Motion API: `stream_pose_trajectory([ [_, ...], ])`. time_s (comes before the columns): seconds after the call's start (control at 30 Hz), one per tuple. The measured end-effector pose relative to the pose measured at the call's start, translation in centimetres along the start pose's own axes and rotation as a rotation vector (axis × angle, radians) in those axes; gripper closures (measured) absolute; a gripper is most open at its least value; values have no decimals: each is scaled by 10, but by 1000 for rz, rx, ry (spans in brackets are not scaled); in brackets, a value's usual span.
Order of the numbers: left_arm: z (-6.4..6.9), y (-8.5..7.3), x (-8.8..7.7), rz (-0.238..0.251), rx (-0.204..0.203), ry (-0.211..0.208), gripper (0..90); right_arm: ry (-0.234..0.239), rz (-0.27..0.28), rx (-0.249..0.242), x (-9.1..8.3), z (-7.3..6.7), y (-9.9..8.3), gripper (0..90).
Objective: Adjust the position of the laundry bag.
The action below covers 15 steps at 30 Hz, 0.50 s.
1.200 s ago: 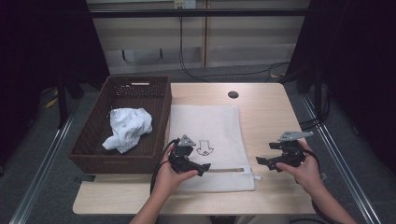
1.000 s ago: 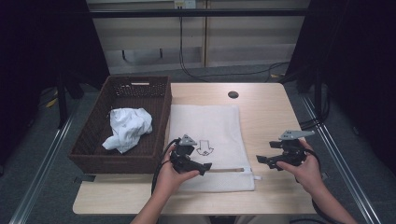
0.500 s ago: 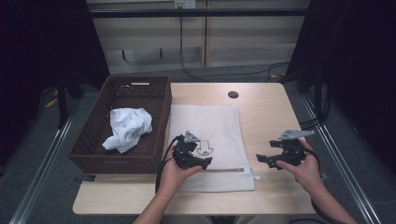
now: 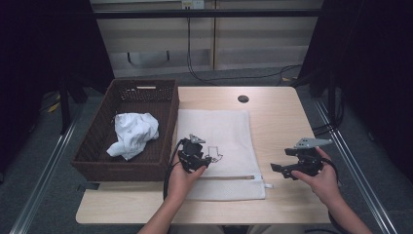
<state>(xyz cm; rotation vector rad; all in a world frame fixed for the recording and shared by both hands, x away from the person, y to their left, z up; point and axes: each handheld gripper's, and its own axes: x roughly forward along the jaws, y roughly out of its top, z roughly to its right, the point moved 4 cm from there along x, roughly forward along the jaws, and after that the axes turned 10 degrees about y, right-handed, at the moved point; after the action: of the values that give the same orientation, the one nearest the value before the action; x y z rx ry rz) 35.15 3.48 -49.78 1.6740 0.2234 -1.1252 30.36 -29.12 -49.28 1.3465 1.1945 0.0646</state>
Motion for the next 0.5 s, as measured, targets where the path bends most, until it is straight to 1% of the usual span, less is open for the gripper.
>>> stream_pose_trajectory([
  [0.07,0,1,0,-2,-1,8,703,-3,1,0,-1,0,-1,98],
  [0.1,-1,2,2,-10,15,24,717,-4,2,0,-2,0,-2,98],
  [0.17,0,1,4,-13,14,32,755,-12,0,4,-4,0,-3,97],
  [0.2,-1,2,6,-22,36,53,767,-13,4,5,-4,0,-4,97],
  [0.23,0,2,8,-18,51,62,773,-11,5,5,-5,0,-4,97],
  [0.27,0,2,8,-18,51,62,807,-11,5,5,-5,0,-4,97],
  [0.3,0,2,8,-25,66,75,807,-14,6,5,-6,0,-4,97],
  [0.33,0,2,10,-16,62,73,844,-14,5,7,-7,0,-5,96],
  [0.37,-1,2,11,-28,62,65,850,-14,6,8,-7,0,-6,96],
  [0.4,-1,2,11,-28,62,65,858,-14,5,4,-8,0,-6,96],
  [0.43,-1,1,14,-26,40,59,861,-16,7,7,-8,-1,-6,96],
  [0.47,-2,0,14,-40,45,54,869,-15,6,2,-9,0,-7,96],
  [0.5,-2,-1,15,-39,38,48,871,-17,7,2,-9,0,-7,96],
])
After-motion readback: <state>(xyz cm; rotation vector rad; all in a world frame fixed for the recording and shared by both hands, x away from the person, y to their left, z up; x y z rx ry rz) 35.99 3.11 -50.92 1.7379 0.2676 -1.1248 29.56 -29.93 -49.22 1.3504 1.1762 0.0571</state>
